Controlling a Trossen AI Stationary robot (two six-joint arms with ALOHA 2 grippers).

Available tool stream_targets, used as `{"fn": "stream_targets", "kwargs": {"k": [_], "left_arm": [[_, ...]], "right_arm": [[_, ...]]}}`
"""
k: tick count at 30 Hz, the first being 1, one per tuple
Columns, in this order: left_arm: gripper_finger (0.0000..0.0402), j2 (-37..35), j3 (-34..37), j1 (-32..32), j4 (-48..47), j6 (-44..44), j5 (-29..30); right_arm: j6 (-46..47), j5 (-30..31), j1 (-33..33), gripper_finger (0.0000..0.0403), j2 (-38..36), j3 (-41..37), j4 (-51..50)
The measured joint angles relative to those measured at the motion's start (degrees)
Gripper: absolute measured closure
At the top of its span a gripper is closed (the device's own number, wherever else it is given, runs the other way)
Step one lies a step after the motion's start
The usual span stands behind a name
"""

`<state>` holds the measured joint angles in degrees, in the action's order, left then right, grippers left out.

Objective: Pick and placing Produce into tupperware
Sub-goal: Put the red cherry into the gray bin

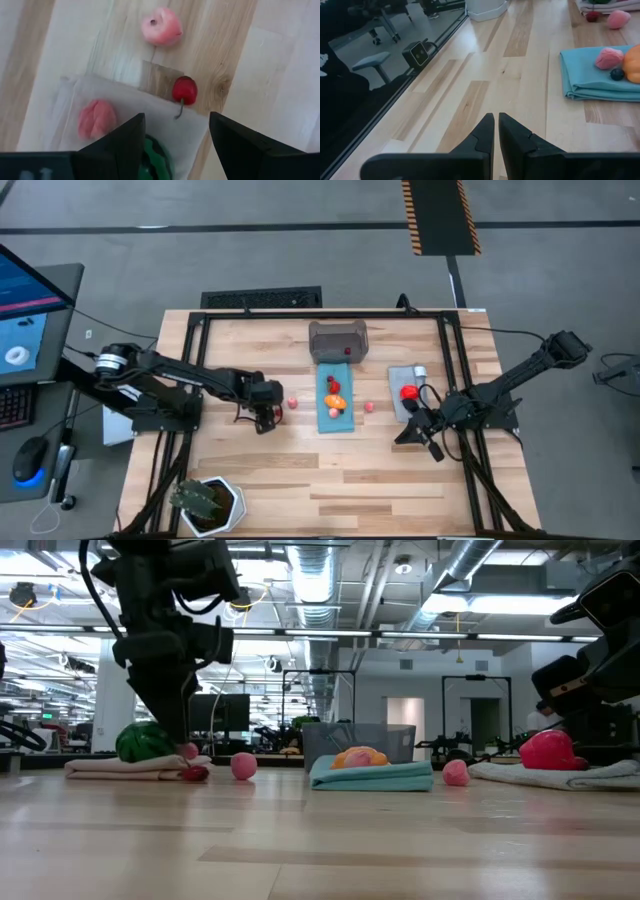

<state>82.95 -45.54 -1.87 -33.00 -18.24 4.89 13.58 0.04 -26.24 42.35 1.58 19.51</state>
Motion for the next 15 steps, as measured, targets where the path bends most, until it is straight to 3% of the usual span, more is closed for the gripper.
{"fn": "stream_targets", "kwargs": {"k": [11, 15], "left_arm": [[0.019, 0.29, 0.0, 0.0, 1.52, 0.18, -0.02], [0.0213, 0.29, 0.0, 0.0, 1.57, 0.02, -0.02]], "right_arm": [[0.0, 0.0, 0.0, 0.0353, -0.01, 0.02, 0.0], [0.0, -0.01, 0.0, 0.0353, 0.0, 0.02, 0.02]]}}
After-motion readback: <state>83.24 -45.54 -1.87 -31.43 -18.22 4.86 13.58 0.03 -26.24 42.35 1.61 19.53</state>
